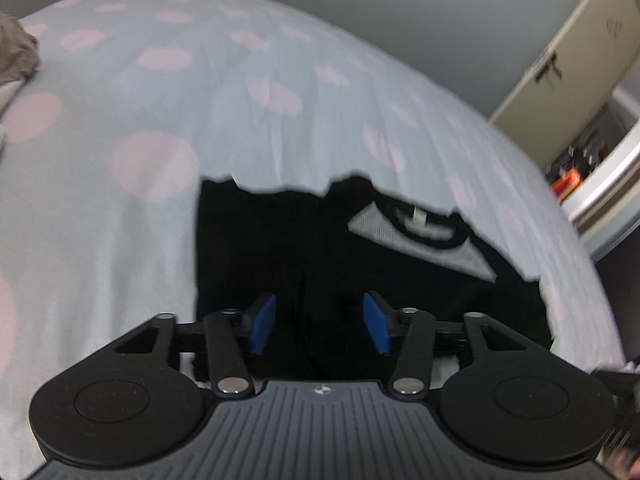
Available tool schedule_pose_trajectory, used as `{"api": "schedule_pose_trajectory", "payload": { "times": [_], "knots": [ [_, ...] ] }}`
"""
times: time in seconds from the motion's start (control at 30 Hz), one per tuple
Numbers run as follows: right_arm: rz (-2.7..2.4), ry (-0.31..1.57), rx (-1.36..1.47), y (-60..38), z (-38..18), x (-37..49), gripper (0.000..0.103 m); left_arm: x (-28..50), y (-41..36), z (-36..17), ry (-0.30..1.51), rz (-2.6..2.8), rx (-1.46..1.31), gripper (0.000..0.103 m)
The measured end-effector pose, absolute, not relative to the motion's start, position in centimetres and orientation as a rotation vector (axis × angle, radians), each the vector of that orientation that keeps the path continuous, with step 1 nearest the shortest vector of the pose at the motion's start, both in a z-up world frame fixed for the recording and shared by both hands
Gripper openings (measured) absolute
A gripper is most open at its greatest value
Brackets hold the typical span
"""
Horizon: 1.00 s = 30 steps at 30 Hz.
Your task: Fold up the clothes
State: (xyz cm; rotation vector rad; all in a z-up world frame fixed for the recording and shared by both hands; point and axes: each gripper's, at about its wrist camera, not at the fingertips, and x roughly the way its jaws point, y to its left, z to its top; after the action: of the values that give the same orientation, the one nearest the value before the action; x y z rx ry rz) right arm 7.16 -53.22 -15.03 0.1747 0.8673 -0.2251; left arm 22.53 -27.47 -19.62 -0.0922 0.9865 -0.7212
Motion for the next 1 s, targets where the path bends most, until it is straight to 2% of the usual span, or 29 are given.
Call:
{"api": "schedule_pose_trajectory", "payload": {
  "times": [0.07, 0.17, 0.27, 0.57, 0.63, 0.67, 0.77, 0.87, 1.0],
  "knots": [
    [-0.295, 0.862, 0.120, -55.3, -14.9, 5.8, 0.036, 22.2, -27.8, -20.0, 0.966, -0.710, -0.060, 0.024],
    [-0.369, 0.861, -0.006, -57.7, -15.3, 4.2, 0.036, 22.1, -27.6, -19.5, 0.935, -0.709, -0.074, 0.010],
    [-0.408, 0.872, -0.118, -59.5, -16.2, 3.6, 0.036, 22.1, -27.4, -18.8, 0.905, -0.715, -0.089, 0.006],
    [-0.329, 0.903, -0.252, -61.1, -19.2, 5.5, 0.033, 23.2, -28.8, -14.2, 0.867, -0.790, -0.091, 0.005],
    [-0.318, 0.906, -0.244, -61.2, -19.7, 5.6, 0.019, 23.6, -29.4, -13.0, 0.858, -0.811, -0.075, 0.004],
    [-0.315, 0.904, -0.234, -61.3, -19.8, 5.5, 0.007, 23.8, -29.5, -12.3, 0.846, -0.821, -0.071, 0.004],
    [-0.310, 0.895, -0.203, -61.6, -20.0, 5.2, 0.005, 25.6, -29.7, -12.3, 0.879, -0.764, -0.030, 0.004],
    [-0.306, 0.892, -0.173, -62.1, -19.8, 4.8, 0.004, 27.0, -29.8, -14.1, 0.920, -0.694, 0.067, 0.004],
    [-0.293, 0.894, -0.162, -62.2, -20.0, 4.7, 0.004, 27.6, -29.4, -16.6, 0.955, -0.693, 0.052, 0.004]
  ]
}}
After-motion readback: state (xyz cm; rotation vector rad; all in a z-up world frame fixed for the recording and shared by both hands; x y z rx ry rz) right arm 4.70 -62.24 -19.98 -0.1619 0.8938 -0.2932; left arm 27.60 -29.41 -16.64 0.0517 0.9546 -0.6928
